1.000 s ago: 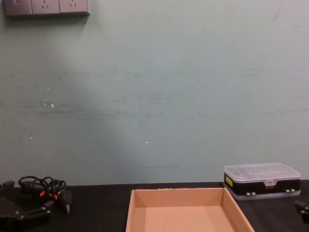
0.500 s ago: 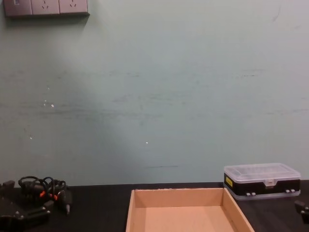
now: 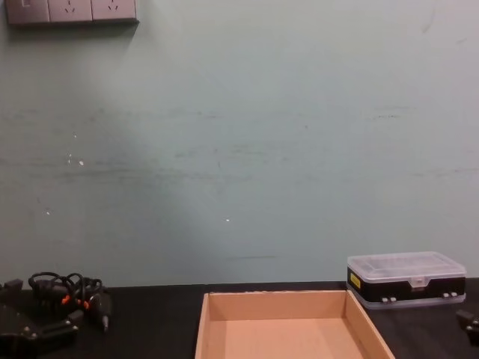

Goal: Use one hand to pick up the angle iron from the table and place it into the box.

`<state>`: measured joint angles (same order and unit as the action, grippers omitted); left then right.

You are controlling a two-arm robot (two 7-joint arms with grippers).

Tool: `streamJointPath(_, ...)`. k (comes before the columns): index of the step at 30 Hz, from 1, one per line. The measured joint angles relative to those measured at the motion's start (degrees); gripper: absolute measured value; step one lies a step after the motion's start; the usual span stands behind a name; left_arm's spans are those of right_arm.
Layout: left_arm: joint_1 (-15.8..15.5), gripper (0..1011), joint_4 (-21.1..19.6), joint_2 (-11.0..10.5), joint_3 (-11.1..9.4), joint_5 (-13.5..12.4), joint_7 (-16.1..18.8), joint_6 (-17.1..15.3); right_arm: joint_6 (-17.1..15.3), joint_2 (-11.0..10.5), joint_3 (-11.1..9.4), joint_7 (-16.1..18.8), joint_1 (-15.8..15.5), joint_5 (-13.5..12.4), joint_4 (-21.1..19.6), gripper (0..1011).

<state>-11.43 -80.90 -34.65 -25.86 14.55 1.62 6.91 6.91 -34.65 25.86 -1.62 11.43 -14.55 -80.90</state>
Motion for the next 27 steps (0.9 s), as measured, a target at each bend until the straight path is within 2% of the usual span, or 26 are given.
streamJointPath(10,0.00,1000,0.00,0.00,0.00,0.00,0.00,0.00,-0.02,0.08,-0.13,0.06,-0.03,-0.05,0.00,1002)
streamJointPath(17,0.00,1000,0.00,0.00,0.00,0.00,0.00,0.00,-0.88,0.13,-1.32,2.44,-0.57,-0.87,-1.31,1002)
streamJointPath(20,0.00,1000,0.00,0.00,0.00,0.00,0.00,0.00,-2.52,-0.35,-2.08,4.59,-1.04,-2.47,-2.62,1002)
streamJointPath(23,0.00,1000,0.00,0.00,0.00,0.00,0.00,0.00,-4.83,-1.05,-3.17,7.28,-1.81,-5.15,-4.42,1002)
streamJointPath(26,0.00,1000,0.00,0.00,0.00,0.00,0.00,0.00,-8.54,-2.70,-4.59,11.41,-2.82,-8.84,-7.50,1002)
streamJointPath(27,0.00,1000,0.00,0.00,0.00,0.00,0.00,0.00,-8.54,-2.70,-4.59,11.41,-2.82,-8.84,-7.50,1002)
